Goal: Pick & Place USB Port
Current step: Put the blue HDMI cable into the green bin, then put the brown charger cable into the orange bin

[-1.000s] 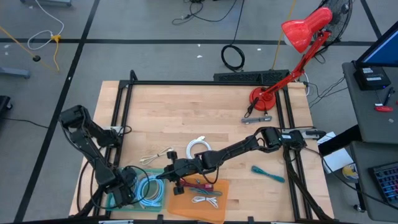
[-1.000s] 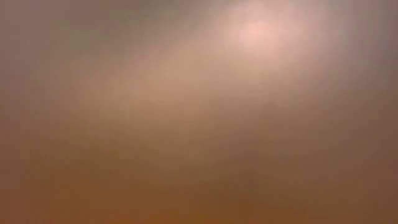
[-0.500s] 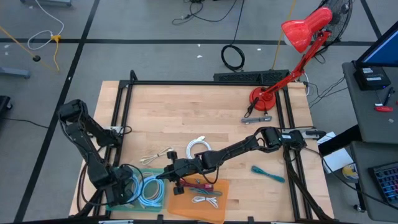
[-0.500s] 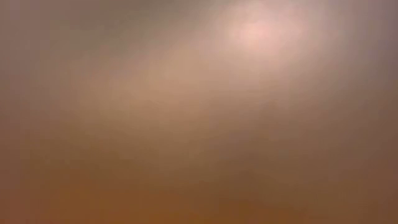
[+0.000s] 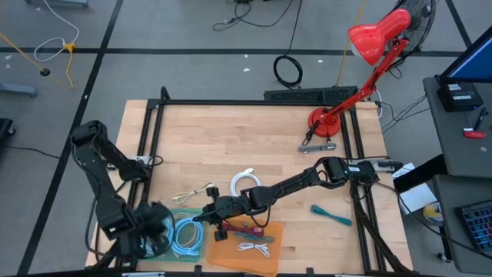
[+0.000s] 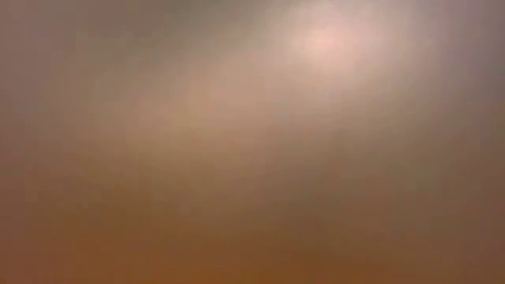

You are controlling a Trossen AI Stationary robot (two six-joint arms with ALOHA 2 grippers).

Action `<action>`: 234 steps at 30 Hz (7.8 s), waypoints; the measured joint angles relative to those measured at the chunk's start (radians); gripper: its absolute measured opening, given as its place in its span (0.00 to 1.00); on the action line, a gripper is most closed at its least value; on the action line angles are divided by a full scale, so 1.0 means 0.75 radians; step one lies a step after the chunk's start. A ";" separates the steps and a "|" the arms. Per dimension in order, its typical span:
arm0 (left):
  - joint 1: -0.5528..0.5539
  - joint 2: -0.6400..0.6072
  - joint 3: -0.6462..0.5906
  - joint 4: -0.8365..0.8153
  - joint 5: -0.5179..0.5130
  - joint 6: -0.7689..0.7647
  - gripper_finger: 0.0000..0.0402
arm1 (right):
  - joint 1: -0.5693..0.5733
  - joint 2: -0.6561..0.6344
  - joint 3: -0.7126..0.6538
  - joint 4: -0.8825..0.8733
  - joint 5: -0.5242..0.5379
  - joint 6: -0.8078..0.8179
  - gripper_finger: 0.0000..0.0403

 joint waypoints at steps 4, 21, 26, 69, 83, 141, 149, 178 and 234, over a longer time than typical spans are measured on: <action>0.018 0.000 -0.009 0.267 -0.168 0.234 0.02 | 0.000 0.000 0.000 -0.001 0.000 0.000 0.00; -0.100 -0.001 -0.427 0.839 -0.375 0.074 0.02 | 0.001 0.000 0.000 0.002 -0.001 0.000 0.00; -0.094 -0.004 -0.542 1.011 -0.386 0.072 0.02 | 0.001 0.000 0.001 0.000 -0.001 0.000 0.00; -0.025 0.039 -0.513 0.996 -0.242 0.129 0.02 | 0.001 0.000 0.001 -0.014 0.000 0.000 0.00; -0.022 -0.013 -0.300 0.828 -0.397 0.399 0.02 | 0.001 0.000 0.001 -0.010 0.001 -0.002 0.00; 1.342 -0.227 -0.303 0.208 0.372 1.767 0.05 | -0.111 -1.434 -1.634 0.489 0.227 0.048 0.00; 1.330 -0.051 -0.303 0.281 0.665 1.806 0.37 | -0.156 -1.434 -1.782 0.700 0.250 0.102 0.00; 1.222 0.229 -0.377 0.373 0.328 1.699 0.52 | -0.159 -1.434 -1.794 0.747 0.247 0.089 0.00; 0.823 -0.703 -0.389 1.131 -0.605 2.165 0.00 | -0.188 -0.767 -1.198 1.107 0.135 0.134 0.50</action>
